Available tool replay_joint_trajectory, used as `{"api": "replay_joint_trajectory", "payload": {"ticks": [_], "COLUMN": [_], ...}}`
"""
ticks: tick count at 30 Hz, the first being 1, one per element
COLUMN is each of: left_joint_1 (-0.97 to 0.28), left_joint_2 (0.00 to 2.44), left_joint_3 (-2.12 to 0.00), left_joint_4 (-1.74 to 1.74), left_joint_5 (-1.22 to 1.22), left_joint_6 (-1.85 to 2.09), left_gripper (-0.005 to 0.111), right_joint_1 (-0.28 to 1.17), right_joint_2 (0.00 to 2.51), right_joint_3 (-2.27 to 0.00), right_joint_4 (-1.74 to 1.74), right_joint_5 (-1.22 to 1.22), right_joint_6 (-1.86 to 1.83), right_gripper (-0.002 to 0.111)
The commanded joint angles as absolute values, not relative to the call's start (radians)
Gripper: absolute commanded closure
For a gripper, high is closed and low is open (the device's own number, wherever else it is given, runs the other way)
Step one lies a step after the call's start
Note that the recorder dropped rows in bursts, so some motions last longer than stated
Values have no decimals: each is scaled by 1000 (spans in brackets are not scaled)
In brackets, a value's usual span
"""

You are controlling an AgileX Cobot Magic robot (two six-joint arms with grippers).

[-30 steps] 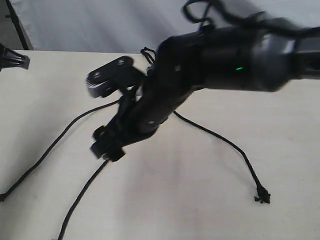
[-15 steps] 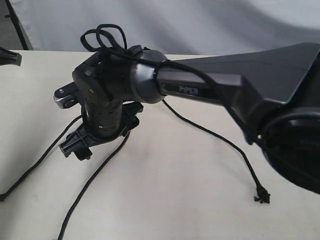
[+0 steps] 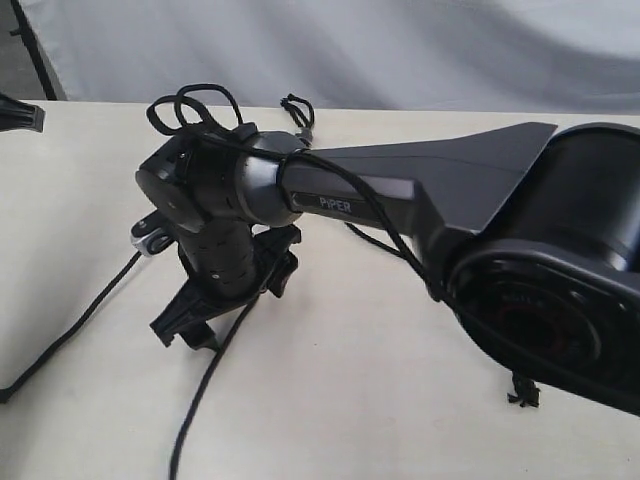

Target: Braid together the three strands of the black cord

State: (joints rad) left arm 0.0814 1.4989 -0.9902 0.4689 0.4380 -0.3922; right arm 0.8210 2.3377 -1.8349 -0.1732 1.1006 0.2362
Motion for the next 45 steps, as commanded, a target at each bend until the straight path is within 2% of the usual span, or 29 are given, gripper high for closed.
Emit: {"api": "replay_joint_trajectory", "payload": {"ticks": [1, 7, 9, 10, 13, 18, 19, 22, 27, 31, 38, 45], "left_joint_1": [84, 84, 84, 84, 84, 84, 84, 84, 84, 84, 84, 84], "left_joint_2": [1488, 1488, 1488, 1488, 1488, 1488, 1488, 1488, 1488, 1488, 1488, 1488], "left_joint_3": [-985, -985, -985, -985, -985, -985, -985, -985, -985, -985, -985, -985], "left_joint_4": [461, 461, 461, 461, 461, 461, 461, 459, 456, 456, 437, 437], "left_joint_5": [434, 434, 432, 432, 430, 427, 427, 427, 427, 427, 427, 423], "left_joint_6": [-390, -382, -383, -383, -383, -383, -383, -383, -383, -383, -383, -383], "left_gripper": [105, 105, 105, 105, 105, 105, 105, 105, 105, 105, 105, 105], "right_joint_1": [801, 732, 707, 696, 678, 677, 677, 677, 663, 589, 420, 355], "right_joint_2": [2334, 2329, 2329, 2329, 2329, 2316, 2306, 2247, 2106, 2046, 2118, 2245], "right_joint_3": [-1830, -1773, -1749, -1740, -1717, -1713, -1713, -1724, -1735, -1735, -1735, -1735], "right_joint_4": [-200, -121, -44, 0, 123, 120, 120, 84, -174, -386, -401, -401], "right_joint_5": [1210, 1194, 1153, 1134, 1100, 1100, 1100, 1112, 1130, 1128, 1106, 1104], "right_joint_6": [166, 137, 97, 70, -7, -34, -41, -60, -49, -49, -25, -15], "right_gripper": [25, 26, 32, 37, 64, 106, 108, 108, 108, 108, 108, 108]}}
